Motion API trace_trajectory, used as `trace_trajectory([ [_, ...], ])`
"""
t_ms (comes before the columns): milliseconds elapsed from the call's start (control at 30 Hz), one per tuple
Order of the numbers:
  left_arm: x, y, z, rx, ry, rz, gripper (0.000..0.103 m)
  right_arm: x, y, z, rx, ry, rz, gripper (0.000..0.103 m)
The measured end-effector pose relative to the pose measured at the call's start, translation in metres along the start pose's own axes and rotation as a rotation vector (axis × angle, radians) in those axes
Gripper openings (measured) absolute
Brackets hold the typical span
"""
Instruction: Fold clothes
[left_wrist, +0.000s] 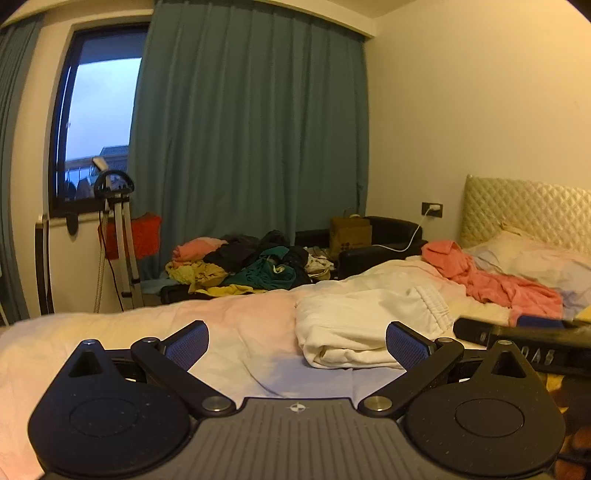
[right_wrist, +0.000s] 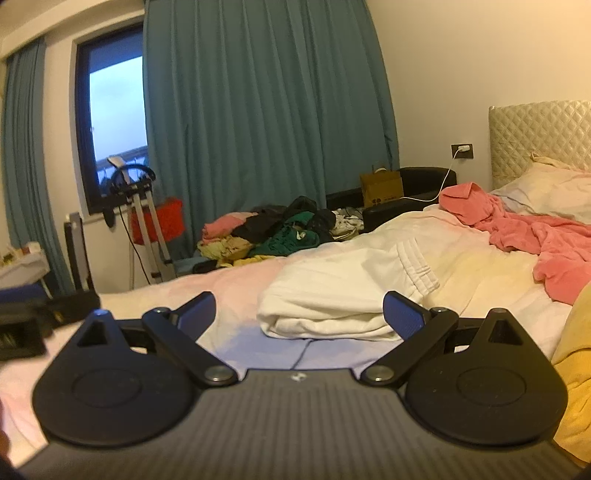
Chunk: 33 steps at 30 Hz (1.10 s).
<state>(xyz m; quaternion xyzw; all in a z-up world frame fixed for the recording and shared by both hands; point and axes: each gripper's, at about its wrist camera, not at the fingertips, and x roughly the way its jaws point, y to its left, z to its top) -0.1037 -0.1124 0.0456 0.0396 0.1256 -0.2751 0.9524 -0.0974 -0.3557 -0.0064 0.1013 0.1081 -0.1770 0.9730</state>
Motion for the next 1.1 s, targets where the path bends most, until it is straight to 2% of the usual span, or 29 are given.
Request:
trace_trajectory([
  [233,0.009,0.015,-0.014,-0.029,0.01,0.053,0.103,0.001,0.013,-0.015,-0.087,-0.008,-0.029,0.099],
  [433,0.007,0.024,-0.022,-0.046,0.028,0.052,0.103,-0.004,0.022,-0.02,-0.14,-0.04,-0.036,0.099],
  [1100,-0.005,0.032,-0.016,-0.064,-0.01,0.077,0.103,0.002,0.012,-0.015,-0.066,0.003,-0.033,0.099],
])
